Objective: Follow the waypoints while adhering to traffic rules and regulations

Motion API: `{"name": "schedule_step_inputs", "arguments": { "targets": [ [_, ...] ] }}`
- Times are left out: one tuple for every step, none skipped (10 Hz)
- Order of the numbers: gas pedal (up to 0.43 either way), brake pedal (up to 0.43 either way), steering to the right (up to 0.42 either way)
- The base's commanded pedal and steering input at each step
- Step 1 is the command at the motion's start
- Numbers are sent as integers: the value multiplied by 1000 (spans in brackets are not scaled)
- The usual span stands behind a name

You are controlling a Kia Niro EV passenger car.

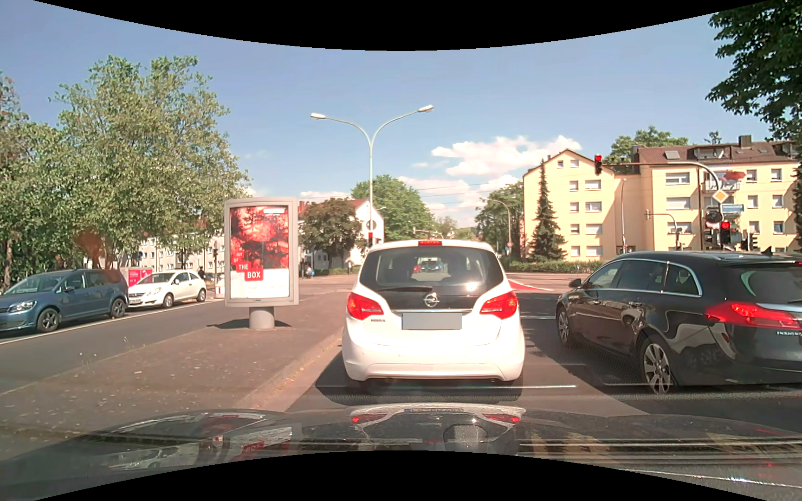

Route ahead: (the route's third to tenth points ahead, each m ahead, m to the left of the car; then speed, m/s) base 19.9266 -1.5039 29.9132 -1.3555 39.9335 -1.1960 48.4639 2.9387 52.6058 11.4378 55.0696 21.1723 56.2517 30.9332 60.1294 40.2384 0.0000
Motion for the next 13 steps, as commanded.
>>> {"name": "schedule_step_inputs", "arguments": {
  "targets": [
    [0, 250, 11],
    [0, 250, 11],
    [0, 250, 11],
    [0, 256, 11],
    [0, 250, 11],
    [0, 250, 11],
    [0, 250, 11],
    [0, 250, 11],
    [0, 250, 11],
    [0, 250, 12],
    [0, 250, 12],
    [0, 250, 11],
    [0, 250, 11]
  ]
}}
